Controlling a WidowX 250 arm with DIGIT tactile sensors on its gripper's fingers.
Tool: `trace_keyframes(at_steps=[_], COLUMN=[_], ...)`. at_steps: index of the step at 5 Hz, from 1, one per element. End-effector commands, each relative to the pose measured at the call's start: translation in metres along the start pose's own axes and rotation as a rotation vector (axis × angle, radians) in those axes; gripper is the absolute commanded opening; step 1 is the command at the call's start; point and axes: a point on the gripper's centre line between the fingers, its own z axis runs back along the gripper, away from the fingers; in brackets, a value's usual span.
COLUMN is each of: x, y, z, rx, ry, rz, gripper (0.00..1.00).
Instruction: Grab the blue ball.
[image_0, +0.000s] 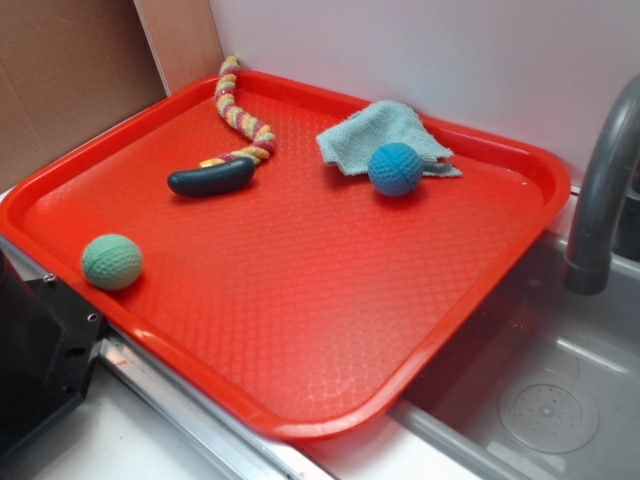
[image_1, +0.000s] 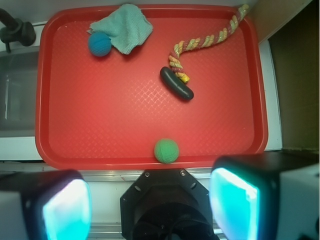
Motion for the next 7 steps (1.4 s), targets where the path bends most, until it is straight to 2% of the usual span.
trace_keyframes(at_steps=[1, 2, 3, 4, 5, 7], x=[0.0, 0.026, 0.05, 0.074, 0.105, 0.155], y=[0.0, -0.005, -0.012, -0.016, -0.019, -0.028], z=[0.0, -0.01, -0.026, -0.042, -0.063, -0.109], rx=[0.0, 0.01, 0.008, -0.016, -0.051, -0.053], ry=[0.0, 0.062, 0.08, 0.081, 0.056, 0.013], rz=[0.0, 0.254, 0.506, 0.759, 0.961, 1.003], gripper=[1.0, 1.0, 1.0, 1.0, 1.0, 1.0])
